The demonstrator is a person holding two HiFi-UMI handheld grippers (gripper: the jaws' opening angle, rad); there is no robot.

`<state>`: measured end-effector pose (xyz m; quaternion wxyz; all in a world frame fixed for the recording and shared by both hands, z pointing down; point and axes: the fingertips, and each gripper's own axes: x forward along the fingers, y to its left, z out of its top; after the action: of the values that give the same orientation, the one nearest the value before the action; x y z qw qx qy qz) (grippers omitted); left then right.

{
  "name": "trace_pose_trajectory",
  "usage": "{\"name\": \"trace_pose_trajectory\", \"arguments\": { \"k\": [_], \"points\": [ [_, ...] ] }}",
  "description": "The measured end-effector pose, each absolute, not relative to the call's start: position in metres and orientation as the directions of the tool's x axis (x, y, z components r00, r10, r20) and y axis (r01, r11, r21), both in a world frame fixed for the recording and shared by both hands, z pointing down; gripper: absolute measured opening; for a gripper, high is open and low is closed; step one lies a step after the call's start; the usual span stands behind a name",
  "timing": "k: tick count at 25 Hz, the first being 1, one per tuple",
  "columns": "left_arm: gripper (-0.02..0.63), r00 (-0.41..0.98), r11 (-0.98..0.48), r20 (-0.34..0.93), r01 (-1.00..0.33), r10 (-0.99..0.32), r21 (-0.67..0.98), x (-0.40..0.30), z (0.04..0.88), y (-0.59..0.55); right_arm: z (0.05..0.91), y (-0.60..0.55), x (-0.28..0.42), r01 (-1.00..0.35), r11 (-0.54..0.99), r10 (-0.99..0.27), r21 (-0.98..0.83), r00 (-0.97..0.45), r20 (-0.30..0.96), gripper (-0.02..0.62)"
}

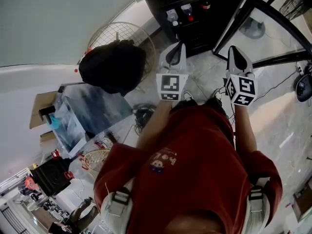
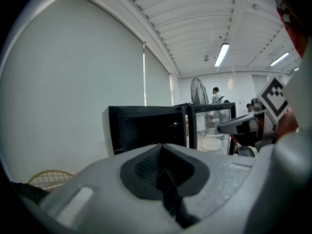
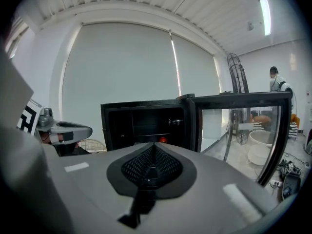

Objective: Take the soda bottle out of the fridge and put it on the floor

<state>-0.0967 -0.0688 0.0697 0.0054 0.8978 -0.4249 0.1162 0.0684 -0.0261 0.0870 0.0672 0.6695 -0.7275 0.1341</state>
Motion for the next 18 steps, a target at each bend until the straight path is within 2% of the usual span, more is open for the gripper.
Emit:
{"name": "trace_pose_trajectory", "arguments": {
  "k": [18],
  "points": [
    [0.0,0.577,-0.609,0.261,-0.791,-0.774,-0.057,-0.06,0.128,-0.085,0.146,-0.059,0.091,-0.988,0.139,-0.932,-0.062,-0.152,0.329,0.0]
  ]
}}
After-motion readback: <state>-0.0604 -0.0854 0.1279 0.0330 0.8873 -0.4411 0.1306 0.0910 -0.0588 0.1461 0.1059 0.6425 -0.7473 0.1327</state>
